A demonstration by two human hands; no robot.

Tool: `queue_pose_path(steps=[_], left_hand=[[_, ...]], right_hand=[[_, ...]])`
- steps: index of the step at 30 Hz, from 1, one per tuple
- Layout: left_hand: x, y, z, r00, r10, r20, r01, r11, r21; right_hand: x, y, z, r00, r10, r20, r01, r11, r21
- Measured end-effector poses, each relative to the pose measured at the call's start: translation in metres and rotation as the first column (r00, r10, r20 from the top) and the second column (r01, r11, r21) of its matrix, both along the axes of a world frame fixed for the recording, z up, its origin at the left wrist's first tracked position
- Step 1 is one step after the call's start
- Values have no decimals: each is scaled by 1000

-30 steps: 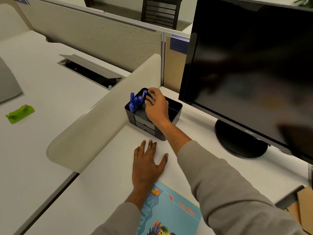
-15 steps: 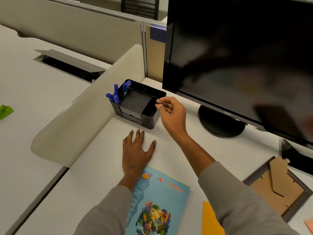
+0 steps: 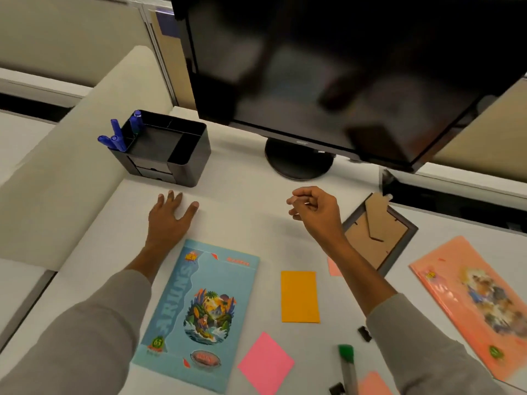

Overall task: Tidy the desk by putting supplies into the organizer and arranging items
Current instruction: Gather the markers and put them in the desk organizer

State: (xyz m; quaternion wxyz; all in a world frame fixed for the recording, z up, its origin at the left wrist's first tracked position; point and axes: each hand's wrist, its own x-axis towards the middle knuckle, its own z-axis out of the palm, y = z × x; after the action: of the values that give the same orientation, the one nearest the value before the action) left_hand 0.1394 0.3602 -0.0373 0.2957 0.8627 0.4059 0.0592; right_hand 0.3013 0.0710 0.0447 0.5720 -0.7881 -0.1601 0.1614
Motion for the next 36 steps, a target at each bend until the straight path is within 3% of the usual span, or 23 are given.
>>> queue_pose_path(steps=[3,6,10,18,22,30,36], left_hand=[[9,-12,9,999,27,-29,-28,998,-48],[17,-47,18,997,10,83,-7,999,-36],[24,-123,32,962,-130,241,129,991,21],[24,-243,70,879,-338,336,339,939,55],[12,-275,67,859,-368,357,401,916,-19],[-32,-335,56,856,-465,224,498,859,-119],[-60,-369,38,913,-401,77,408,894,-184]], right_hand=[[-8,-38,-2,998,-37,-47,36,999,-22],[-19,-72,-5,993,-75,-91,74,997,-16],[-35,-106,-7,984,-125,-130,126,992,-1],[-68,-167,-1,971,-187,-152,191,981,13],[-90,-198,-3,959,-240,-152,241,970,-12],[-134,-244,-20,948,-288,-135,275,955,-110],[-171,-252,-34,965,-251,-78,233,954,-191]])
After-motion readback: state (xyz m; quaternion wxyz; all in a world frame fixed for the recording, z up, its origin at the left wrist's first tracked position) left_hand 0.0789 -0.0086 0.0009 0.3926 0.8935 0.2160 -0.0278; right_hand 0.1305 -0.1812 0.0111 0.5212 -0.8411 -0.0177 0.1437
